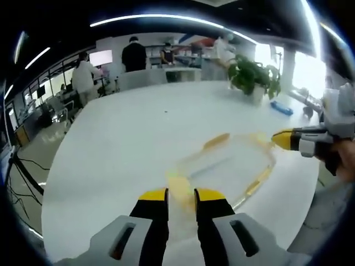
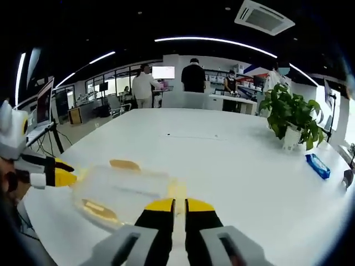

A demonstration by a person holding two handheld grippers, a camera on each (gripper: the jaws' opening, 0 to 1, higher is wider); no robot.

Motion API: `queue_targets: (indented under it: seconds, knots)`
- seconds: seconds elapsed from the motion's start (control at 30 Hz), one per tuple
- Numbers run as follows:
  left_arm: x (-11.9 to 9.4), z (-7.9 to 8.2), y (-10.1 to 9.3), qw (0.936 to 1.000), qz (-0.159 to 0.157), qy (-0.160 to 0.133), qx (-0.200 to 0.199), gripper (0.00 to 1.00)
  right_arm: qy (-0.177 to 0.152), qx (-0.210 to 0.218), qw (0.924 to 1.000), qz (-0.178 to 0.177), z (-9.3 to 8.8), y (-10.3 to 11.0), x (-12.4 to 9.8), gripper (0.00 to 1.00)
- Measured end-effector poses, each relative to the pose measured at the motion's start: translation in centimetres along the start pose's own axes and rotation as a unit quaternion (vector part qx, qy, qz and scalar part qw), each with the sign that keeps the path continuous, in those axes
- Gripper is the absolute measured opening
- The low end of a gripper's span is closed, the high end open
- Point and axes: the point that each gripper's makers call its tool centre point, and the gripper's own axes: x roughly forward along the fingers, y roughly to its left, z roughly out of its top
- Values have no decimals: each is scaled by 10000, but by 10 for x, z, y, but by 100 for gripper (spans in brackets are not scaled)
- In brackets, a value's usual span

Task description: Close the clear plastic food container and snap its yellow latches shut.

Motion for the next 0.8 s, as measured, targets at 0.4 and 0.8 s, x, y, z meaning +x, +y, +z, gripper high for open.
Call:
queue_targets:
  seconds: [0.4,0.8]
  knots:
    - [8,1,-23,9964,-657,-89,-524,30,270,298,9971,643,-7,20,14,28]
    - [16,-6,-25,9924,-727,-5,-993,36,564,442,9921,1034,-12,19,25,28]
